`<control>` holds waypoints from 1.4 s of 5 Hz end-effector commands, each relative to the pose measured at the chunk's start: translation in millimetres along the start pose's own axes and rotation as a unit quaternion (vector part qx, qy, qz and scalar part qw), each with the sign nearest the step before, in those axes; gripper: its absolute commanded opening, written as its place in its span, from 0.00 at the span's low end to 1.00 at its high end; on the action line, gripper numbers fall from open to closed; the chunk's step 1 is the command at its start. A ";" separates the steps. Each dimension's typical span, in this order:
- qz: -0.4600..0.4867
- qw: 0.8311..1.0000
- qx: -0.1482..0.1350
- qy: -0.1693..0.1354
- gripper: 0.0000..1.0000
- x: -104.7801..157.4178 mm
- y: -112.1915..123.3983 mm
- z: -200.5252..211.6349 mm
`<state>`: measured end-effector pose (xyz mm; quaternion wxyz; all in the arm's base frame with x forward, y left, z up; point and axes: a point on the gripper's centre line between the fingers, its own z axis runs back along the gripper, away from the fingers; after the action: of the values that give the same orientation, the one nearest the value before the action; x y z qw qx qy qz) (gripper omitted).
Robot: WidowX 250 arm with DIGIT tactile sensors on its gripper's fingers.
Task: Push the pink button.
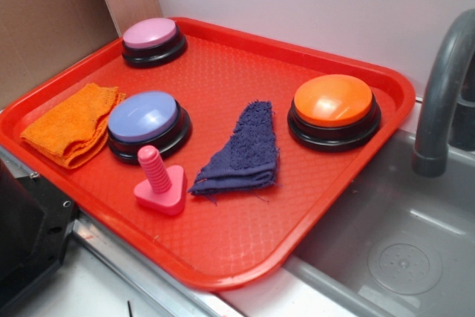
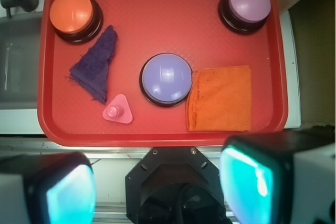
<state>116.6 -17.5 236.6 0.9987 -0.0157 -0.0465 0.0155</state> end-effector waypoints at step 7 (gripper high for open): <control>0.252 0.961 0.094 -0.071 1.00 148.2 169.4 -137.7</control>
<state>270.5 137.1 86.1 0.9598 0.0631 -0.0767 0.2626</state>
